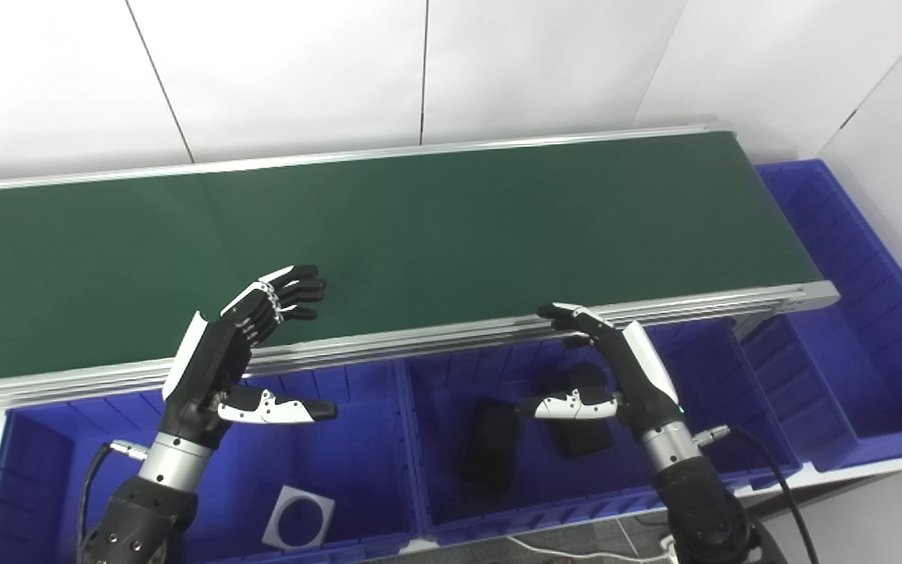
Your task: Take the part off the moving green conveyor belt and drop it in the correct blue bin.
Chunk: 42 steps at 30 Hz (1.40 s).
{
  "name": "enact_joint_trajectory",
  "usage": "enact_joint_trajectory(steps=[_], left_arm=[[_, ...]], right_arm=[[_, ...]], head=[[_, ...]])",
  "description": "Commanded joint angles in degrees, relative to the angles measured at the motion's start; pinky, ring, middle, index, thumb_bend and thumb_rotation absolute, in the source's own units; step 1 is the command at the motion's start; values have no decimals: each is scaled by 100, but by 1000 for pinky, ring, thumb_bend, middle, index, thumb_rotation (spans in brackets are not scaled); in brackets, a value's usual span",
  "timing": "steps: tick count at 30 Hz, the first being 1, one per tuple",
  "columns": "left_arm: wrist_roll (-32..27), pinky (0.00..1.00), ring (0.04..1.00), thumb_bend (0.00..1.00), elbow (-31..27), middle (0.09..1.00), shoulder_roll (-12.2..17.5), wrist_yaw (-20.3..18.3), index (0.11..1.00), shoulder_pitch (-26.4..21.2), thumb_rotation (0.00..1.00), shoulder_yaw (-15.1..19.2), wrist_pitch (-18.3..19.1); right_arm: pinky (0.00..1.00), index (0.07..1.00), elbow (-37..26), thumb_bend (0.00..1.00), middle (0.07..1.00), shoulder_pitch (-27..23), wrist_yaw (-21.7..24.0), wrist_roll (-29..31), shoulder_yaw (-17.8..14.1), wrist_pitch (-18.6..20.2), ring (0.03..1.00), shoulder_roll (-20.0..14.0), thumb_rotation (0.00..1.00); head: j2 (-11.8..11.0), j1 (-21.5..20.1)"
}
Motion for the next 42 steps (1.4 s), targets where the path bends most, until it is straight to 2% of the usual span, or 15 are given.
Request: enact_joint_trajectory(steps=[1,9,13,15,17,18,19,20,21,26,31,34,38,42], left_arm=[[17,701,768,1000,-154,786,-8,-23,804,-65,173,7,-81],[15,714,772,1000,-164,789,-30,-34,807,-23,164,-21,-81],[44,722,773,1000,-200,788,-69,-19,805,28,154,-47,-66],[73,715,775,1000,-243,789,-103,-12,805,66,155,-76,-51],[87,710,775,1000,-280,788,-131,-19,803,100,152,-114,-43],[94,707,775,1000,-290,786,-138,-20,802,110,150,-127,-42],[126,705,775,1000,-299,785,-156,-12,801,126,149,-149,-46],[151,701,772,1000,-305,784,-168,-3,800,136,152,-164,-49],[218,698,771,1000,-303,783,-191,24,799,148,154,-189,-76],[657,673,750,1000,-372,777,-325,197,788,243,189,-268,-26],[863,685,761,1000,-372,788,-462,223,795,282,172,-378,8],[963,695,767,1000,-356,793,-541,242,801,303,165,-423,30],[1124,692,761,1000,-330,789,-654,321,794,341,167,-482,57],[1138,697,763,1000,-271,783,-721,375,786,359,162,-521,17]], right_arm=[[702,779,-96,1000,838,-10,-95,20,-18,-376,805,-69,303],[683,794,-246,1000,845,37,-25,169,19,-381,803,-54,347],[695,817,-550,1000,854,32,125,567,104,-356,806,23,400],[724,862,-739,1000,886,-2,314,892,223,-383,823,31,422],[739,874,-885,1000,896,-35,470,1167,339,-383,830,55,435],[749,877,-926,1000,900,-41,508,1247,371,-364,839,65,448],[756,878,-966,1000,902,-68,565,1360,440,-361,844,108,456],[762,879,-988,1000,908,-87,605,1435,484,-361,854,139,467],[765,879,-1006,1000,911,-134,661,1507,566,-371,859,197,473],[783,890,-959,1000,920,-305,760,1578,794,-471,854,410,460],[795,888,-898,1000,904,-443,894,1777,935,-499,849,576,451],[798,891,-856,1000,900,-470,960,1839,988,-513,851,606,447],[778,879,-628,1000,885,-498,983,1897,1001,-703,839,600,428],[773,874,-397,1000,874,-506,1023,1894,979,-935,829,547,420]], head=[[-4,15],[-59,229],[-95,487],[-85,825],[-60,1183],[-60,1183],[-53,1424],[-53,1424],[-51,1653],[-51,2179],[-25,2835],[-88,3175],[-189,3466],[-231,3568]])
